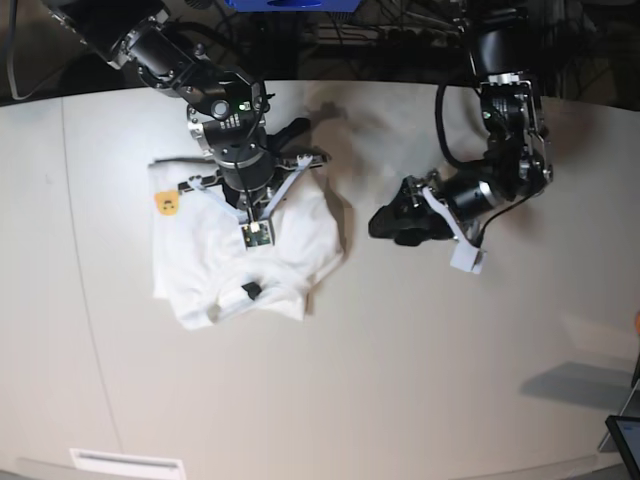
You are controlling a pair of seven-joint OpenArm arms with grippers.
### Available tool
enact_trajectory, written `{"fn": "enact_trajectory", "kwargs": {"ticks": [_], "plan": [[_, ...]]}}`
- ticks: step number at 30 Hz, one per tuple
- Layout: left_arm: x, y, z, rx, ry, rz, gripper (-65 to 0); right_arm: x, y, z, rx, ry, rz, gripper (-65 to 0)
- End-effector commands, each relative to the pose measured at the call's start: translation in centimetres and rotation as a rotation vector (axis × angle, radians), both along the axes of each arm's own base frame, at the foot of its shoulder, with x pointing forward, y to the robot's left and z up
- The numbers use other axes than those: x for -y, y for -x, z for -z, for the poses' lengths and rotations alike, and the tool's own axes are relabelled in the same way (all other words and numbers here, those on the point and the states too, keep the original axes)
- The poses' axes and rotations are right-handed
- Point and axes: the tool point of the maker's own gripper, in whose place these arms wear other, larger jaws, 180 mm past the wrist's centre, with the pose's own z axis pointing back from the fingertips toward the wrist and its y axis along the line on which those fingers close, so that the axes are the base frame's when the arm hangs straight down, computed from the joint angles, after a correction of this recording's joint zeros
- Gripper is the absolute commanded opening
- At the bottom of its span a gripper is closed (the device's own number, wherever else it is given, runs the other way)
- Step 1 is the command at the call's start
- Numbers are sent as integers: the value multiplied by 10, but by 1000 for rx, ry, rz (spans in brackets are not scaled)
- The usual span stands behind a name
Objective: Fold the T-shirt properly
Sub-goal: 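Press the shirt with the right gripper while lowering the left gripper toward it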
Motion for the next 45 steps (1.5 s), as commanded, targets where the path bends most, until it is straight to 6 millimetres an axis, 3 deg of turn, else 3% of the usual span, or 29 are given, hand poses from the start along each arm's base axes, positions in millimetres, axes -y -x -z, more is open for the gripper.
{"fn": "enact_trajectory", "kwargs": {"ticks": [1, 6, 15, 22, 29, 33, 38, 43, 45], "plan": [[-5, -9, -14, 55, 5, -9, -265, -1, -9, -12, 52, -9, 5, -647], [17, -14, -19, 68, 50, 13, -265, 2, -10, -11, 51, -1, 6, -647], [27, -23, -16, 53, 104, -4, -265, 5, -8, 0, 26, 21, 8, -647], [43, -41, -33, 95, 153, -3, -265, 5, -8, 1, 25, 22, 7, -647], [61, -54, -19, 29, 224, -2, -265, 5, -8, 1, 25, 22, 7, -647], [59, -57, -12, 5, 241, -21, -265, 5, -8, 1, 26, 23, 7, -647], [55, -65, -19, 51, 267, -70, -265, 5, -9, 0, 29, 24, 5, -647], [64, -70, -18, 55, 227, -53, -265, 5, -10, -1, 31, 22, 5, -647], [67, -70, -7, 27, 198, -42, -265, 5, -10, -1, 31, 22, 5, -647]]}}
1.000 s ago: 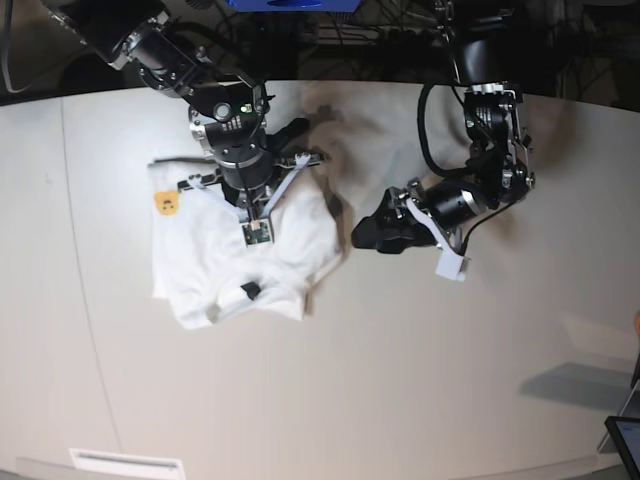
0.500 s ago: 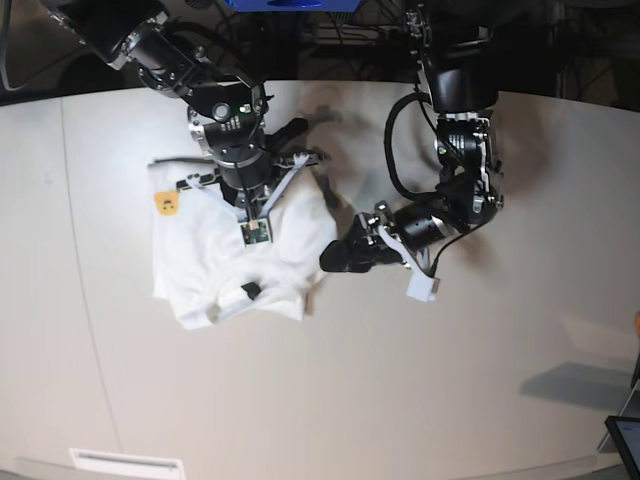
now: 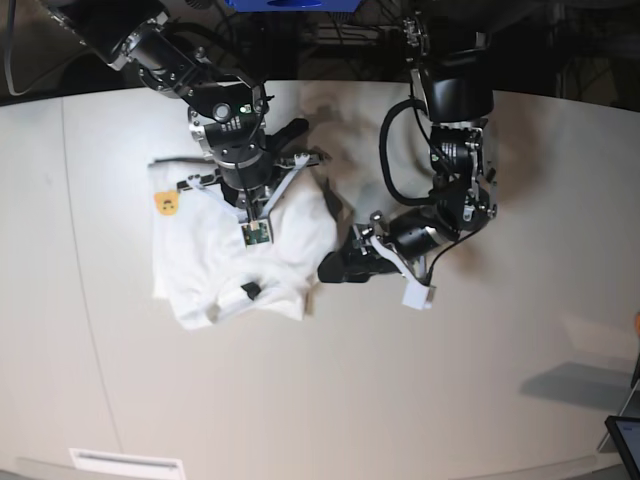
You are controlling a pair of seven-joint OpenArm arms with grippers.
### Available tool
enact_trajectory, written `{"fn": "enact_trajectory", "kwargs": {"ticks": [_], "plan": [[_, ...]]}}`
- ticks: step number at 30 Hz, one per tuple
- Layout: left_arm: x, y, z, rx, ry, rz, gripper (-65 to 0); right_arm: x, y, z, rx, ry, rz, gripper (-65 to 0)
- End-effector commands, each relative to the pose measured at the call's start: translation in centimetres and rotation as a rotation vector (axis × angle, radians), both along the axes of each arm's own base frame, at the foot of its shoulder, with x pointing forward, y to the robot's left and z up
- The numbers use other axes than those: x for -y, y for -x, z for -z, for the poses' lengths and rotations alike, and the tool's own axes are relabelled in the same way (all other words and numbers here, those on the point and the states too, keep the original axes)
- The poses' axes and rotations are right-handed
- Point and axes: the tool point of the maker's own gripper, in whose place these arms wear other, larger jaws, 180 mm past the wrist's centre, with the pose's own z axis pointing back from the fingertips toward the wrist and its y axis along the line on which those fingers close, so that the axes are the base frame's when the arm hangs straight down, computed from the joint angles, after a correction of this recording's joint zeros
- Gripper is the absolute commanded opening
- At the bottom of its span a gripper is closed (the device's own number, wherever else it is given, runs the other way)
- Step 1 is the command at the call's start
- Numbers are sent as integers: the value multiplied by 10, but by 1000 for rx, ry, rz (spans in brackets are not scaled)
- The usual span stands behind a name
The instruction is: Fold the T-shirt properly
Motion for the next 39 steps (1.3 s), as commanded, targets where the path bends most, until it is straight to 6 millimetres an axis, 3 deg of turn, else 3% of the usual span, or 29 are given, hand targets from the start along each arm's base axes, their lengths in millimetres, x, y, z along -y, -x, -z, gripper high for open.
{"fn": "enact_trajectory", "kwargs": {"ticks": [1, 6, 12, 14, 17, 18, 29, 35, 39], "plan": [[4, -11, -12, 39, 28, -7, -265, -1, -10, -12, 52, -8, 2, -647], [12, -16, -4, 0, 51, -2, -267, 0, -10, -12, 52, -7, 2, -647], [11, -22, -10, 17, 52, -3, -286, 0, -10, -12, 52, -7, 2, -647], [11, -23, -10, 17, 53, -6, -391, 0, -10, -12, 52, -7, 2, -647], [10, -23, -10, 14, 54, -9, -621, 0, -10, -12, 52, -7, 2, -647], [9, -23, -10, 15, 53, -10, -650, 0, -10, -12, 52, -7, 2, -647], [8, -32, -22, 44, 56, -10, -650, 0, -13, -12, 76, -7, 3, -647], [7, -38, -45, 121, 40, -10, -650, 6, -11, 4, 40, 31, 10, -647], [6, -47, -54, 145, 37, -11, -650, 6, -11, 4, 41, 30, 10, -647]]}}
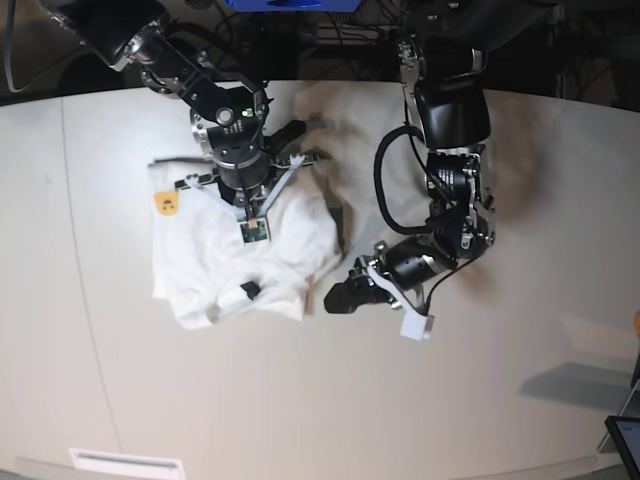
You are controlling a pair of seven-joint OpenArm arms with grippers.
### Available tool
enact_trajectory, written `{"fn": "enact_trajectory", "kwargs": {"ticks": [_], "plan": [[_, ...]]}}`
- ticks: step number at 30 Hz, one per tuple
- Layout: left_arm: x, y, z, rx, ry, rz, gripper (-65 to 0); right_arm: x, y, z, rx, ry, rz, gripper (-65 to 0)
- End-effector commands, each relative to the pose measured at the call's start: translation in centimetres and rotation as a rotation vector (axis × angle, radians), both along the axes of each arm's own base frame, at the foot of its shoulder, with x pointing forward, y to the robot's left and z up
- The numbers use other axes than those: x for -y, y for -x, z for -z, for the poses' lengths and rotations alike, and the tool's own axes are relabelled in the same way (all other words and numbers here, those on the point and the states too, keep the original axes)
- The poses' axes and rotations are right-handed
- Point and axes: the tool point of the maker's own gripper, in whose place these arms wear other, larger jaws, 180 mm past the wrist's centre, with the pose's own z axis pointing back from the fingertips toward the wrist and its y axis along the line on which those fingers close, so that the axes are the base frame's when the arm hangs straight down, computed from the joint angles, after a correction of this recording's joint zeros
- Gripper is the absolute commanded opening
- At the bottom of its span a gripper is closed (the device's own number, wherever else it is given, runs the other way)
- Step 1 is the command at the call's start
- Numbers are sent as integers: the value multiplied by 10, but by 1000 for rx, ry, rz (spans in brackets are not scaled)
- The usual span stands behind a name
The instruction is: Fold the T-shirt properly
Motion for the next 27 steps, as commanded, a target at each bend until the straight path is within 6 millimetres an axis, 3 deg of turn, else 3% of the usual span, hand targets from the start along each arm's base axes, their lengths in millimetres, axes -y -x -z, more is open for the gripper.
{"fn": "enact_trajectory", "kwargs": {"ticks": [1, 9, 14, 16, 19, 21, 27], "plan": [[1, -18, -28, 79, 28, -8, -650, -1, -10, -12, 53, -10, 0, -647], [6, -46, -48, 101, 52, 4, -650, -2, -11, -13, 56, -11, -1, -647], [17, -42, -52, 99, 118, 6, -635, -2, -12, -15, 59, -13, -1, -647], [17, -35, -48, 85, 164, -5, -566, -2, -11, -14, 56, -12, -2, -647], [5, -24, -43, 64, 242, -38, -376, -2, -10, -13, 50, -13, -2, -647], [-8, -20, -35, 8, 297, -95, -287, -3, -9, -13, 48, -13, -4, -647], [-34, -13, -31, -15, 342, -142, -274, -3, -9, -13, 48, -13, -5, -647]]}}
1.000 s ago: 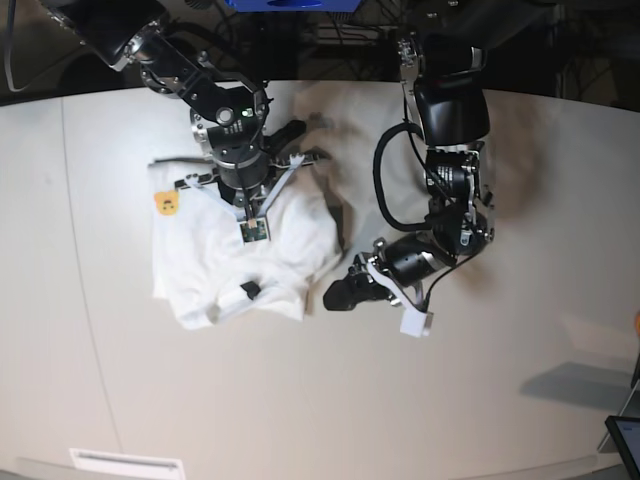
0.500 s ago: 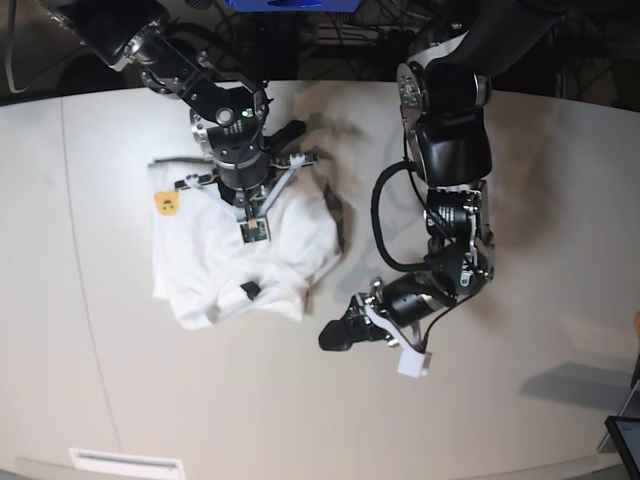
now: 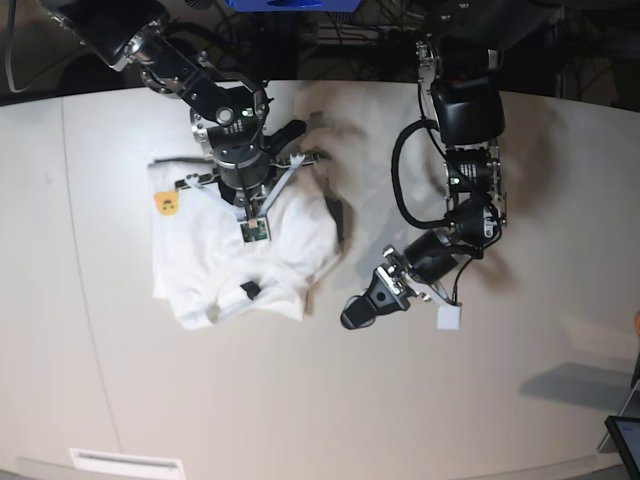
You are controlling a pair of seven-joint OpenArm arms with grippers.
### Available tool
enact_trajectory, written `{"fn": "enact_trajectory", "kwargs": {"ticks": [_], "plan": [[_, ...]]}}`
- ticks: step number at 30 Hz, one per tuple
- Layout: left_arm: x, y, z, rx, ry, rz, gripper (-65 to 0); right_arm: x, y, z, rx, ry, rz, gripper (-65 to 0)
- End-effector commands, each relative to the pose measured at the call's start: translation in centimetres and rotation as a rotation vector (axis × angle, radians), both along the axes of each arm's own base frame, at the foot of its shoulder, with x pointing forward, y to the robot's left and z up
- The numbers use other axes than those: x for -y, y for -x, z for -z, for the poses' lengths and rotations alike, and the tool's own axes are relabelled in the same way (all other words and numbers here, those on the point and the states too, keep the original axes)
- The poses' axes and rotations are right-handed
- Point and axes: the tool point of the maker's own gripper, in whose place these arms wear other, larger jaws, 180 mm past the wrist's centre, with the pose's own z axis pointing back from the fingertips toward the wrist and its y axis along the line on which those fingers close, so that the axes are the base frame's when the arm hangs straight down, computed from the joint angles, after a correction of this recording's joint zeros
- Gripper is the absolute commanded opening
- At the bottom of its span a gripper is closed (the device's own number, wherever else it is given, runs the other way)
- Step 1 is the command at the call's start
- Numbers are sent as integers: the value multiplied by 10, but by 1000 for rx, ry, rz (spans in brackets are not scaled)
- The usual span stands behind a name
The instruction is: Fold the T-shirt properly
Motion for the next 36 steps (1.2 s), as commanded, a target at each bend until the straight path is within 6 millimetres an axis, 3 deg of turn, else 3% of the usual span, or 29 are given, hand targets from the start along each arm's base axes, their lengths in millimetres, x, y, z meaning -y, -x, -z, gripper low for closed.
{"fn": "enact_trajectory", "kwargs": {"ticks": [1, 10, 16, 27, 36], "plan": [[-4, -7, -17, 49, 19, -10, -272, -3, -9, -13, 50, -14, -4, -647], [0, 23, 11, -25, 14, 18, -275, -3, -10, -13, 52, -14, -1, -647], [0, 39, 8, -68, 9, 36, -275, -3, -11, -14, 57, -15, -2, -647], [-10, 44, 21, -271, 120, -53, -277, -3, -11, -14, 57, -15, -2, -647], [-25, 33, -10, -212, -94, -93, -277, -3, -11, -14, 59, -15, -2, -647]]}}
